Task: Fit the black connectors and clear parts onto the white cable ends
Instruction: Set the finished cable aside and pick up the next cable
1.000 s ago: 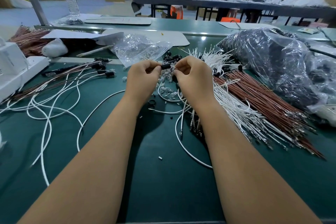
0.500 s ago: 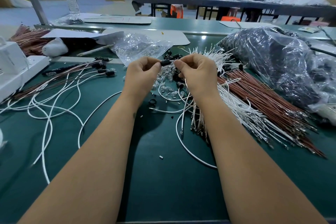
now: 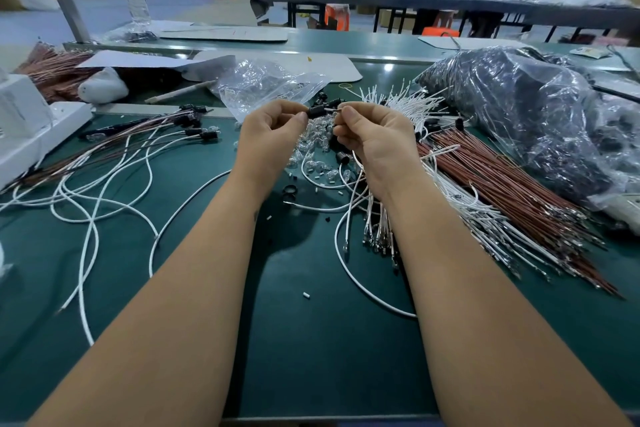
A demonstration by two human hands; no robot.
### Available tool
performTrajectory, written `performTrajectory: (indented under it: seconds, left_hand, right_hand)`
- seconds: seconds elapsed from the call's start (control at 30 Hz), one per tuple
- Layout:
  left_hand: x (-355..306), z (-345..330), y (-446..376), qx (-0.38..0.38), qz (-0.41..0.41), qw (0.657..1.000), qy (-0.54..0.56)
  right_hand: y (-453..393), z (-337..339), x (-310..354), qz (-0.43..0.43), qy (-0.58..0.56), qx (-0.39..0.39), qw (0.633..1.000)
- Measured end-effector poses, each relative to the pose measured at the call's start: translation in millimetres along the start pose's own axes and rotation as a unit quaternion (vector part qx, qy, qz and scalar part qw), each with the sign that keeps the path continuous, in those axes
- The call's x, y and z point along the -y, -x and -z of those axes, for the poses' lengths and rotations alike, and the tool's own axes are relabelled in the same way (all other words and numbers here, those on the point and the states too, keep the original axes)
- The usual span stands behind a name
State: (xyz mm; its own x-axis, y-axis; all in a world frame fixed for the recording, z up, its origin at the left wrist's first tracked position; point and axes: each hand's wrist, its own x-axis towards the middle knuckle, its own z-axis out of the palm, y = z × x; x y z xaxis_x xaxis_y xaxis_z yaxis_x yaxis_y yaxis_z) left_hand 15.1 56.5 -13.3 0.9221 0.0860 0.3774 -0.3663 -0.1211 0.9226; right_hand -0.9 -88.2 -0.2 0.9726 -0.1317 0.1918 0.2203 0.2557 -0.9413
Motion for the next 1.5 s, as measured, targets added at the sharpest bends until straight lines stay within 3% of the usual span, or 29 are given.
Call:
performTrajectory:
  seconds: [0.33,0.53,0.77,1.1,1.23,1.37,1.5]
  left_hand:
    - [1.6,1.4,0.0,-0.029,-0.035,0.998,-0.035]
    - [-0.5,1.2,1.2,-0.053,-0.064,0.996,-0.036]
    - [0.8,1.9,-0.4,-0.043,-0.048,0.997,-0.038]
    - [-1.4,0.6,0.5,-0.004,-0.006,0.999,-0.046]
    - [-1.7,-0.6,1.8,-0.001,-0.008,0.999,-0.047]
    - [-0.9,-1.2,2.3,0.007,-0.018,0.999,-0.03]
    - [-0.6,-3.7,2.1,0.017,-0.023,0.999,-0.022]
  right_hand:
    - [-2.9,0.6,-5.5,0.103,0.152,-0.044,0.982]
    - [-4.0,0.0,-5.8,0.086,0.121,-0.032,0.988]
    - [-0.6,-1.5,-3.6,0.117,0.141,-0.027,0.983]
    - [1.4,-0.3,-1.3,0.176,0.264,-0.047,0.947]
    - [0.1,-0.4,-1.5,0.159,0.251,-0.038,0.954]
    - [-2.5,-0.9,-2.2,0.088,0.152,-0.032,0.984]
    - [-4.6,-1.0,-5.4,0.069,0.116,-0.036,0.99]
